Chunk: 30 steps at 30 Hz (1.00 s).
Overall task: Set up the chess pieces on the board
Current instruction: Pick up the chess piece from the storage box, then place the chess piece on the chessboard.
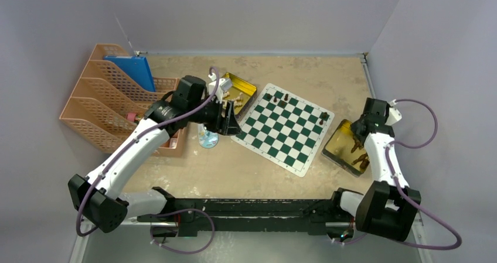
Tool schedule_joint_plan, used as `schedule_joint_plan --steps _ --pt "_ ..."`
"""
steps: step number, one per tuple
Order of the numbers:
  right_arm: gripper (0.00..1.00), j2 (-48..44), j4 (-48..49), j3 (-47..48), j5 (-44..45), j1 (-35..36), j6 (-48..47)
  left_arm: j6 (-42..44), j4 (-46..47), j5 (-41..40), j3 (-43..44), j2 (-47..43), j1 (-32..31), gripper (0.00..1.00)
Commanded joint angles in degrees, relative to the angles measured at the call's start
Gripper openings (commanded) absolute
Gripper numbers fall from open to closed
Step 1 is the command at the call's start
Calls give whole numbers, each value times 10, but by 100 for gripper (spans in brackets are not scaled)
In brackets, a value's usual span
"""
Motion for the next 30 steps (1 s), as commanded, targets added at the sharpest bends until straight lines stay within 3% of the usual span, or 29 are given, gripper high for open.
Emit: schedule_joint_plan --steps 1,8,12,16,23,27,30 --pt "5 -39 -20 45 -50 26 -57 81 131 1 0 -37 2 60" --pt "4 -92 34 70 -99 176 -74 136 178 29 13 -22 2 60" --pt "4 -94 99 60 -196 254 -95 -3 226 -3 11 -22 2 60" --pt "5 -100 171 41 -238 322 -136 -170 228 -15 32 3 3 52" --pt "7 -73 222 58 -299 427 -248 -258 113 45 111 77 23 53" --pt "7 -55 247 72 -317 476 -258 -352 161 68 93 89 27 53" --pt "7 -41 268 81 -316 504 -249 -373 174 85 94 106 27 55"
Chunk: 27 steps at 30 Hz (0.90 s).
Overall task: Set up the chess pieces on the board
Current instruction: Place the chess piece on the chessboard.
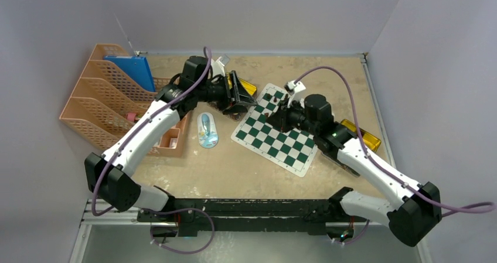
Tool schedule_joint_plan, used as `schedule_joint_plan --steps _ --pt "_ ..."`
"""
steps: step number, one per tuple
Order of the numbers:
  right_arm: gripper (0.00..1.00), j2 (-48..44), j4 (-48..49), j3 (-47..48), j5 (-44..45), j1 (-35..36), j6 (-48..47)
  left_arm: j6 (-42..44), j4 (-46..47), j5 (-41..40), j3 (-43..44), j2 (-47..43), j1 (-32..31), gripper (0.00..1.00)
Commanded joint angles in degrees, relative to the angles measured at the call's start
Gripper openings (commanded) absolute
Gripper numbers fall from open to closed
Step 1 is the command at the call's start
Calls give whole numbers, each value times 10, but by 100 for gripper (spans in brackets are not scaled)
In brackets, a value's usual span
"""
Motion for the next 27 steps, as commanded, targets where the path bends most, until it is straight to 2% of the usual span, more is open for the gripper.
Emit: schedule_joint_plan --steps 1,8,11,14,27 --pt "7 12 69 41 -22 34 -18 -77 32 47 9 15 2 55" --pt "7 34 134 46 -43 42 21 -83 28 73 -12 35 17 48" --pt "7 34 137 49 -41 43 24 -70 12 43 -7 34 24 52" --pt "7 31 138 49 -43 44 25 -79 15 46 -14 39 31 55" --pt "7 52 126 71 -45 57 38 -111 58 93 -36 57 35 55"
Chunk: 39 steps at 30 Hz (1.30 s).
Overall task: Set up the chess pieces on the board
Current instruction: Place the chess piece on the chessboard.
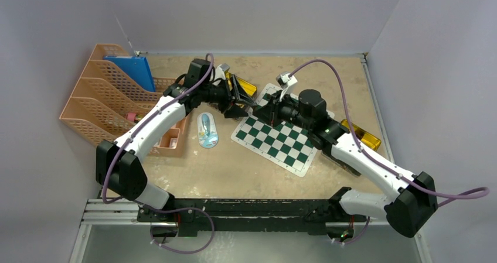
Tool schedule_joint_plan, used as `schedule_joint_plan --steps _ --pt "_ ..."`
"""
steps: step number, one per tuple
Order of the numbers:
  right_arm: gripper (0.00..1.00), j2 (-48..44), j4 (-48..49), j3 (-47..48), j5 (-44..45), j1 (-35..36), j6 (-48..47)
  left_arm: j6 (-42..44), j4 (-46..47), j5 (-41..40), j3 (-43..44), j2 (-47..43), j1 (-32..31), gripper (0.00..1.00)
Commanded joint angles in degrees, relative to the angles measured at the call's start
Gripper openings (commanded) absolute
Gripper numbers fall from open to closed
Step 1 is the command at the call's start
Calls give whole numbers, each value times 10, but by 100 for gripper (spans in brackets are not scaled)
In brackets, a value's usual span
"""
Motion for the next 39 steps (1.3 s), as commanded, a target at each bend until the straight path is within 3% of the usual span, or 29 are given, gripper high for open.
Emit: schedule_joint_plan --steps 1,24,28,32,34,39 --pt "7 7 20 42 -12 7 5 -13 32 27 -7 -1 4 53" --pt "9 6 18 37 23 17 11 -10 -8 -11 -17 -10 5 13" --pt "16 -8 43 28 62 18 44 -73 15 6 -43 -22 10 5" --pt "30 -38 91 1 71 18 58 -166 71 15 -94 -61 19 0" --pt "36 -54 111 -9 72 19 46 -207 86 15 -113 -79 23 0" --pt "39 -85 172 -45 49 21 -42 -297 81 14 -144 -115 36 0"
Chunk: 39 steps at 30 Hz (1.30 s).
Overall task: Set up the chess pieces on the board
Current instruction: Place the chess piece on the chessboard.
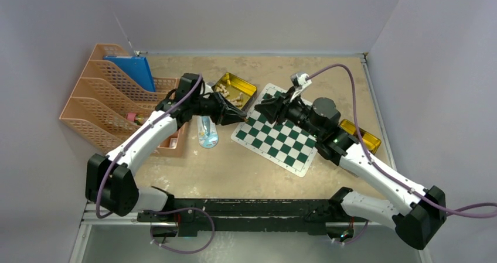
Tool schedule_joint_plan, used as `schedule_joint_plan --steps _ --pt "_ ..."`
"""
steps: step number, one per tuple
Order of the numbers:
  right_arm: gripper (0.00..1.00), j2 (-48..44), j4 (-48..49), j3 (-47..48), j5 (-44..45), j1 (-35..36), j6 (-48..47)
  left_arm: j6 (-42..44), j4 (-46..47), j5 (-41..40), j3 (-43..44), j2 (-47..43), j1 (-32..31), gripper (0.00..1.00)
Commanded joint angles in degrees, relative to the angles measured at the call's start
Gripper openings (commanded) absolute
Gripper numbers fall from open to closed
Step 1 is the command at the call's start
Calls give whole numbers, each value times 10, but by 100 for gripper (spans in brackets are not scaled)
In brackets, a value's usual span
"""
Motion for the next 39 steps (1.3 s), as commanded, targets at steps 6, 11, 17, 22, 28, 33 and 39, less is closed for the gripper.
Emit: schedule_joint_plan --steps 6,11,17,22,28,33,39 --pt "41 -48 117 -38 -27 50 -315 -221 20 18 -43 -83 25 0" --pt "43 -40 106 -39 -41 90 -501 -226 -2 47 -26 -77 28 0" --pt "42 -20 125 -51 -49 95 -549 -210 -32 65 3 -60 28 0" --pt "38 -9 133 -57 -51 106 -576 -216 -7 73 0 -58 28 0" --pt "41 -1 130 -68 -60 107 -606 -211 -10 81 10 -44 28 0" --pt "42 15 127 -58 -62 110 -625 -212 -12 83 9 -40 28 0" --pt "28 25 165 -65 -40 114 -620 -214 -4 83 6 -37 28 0"
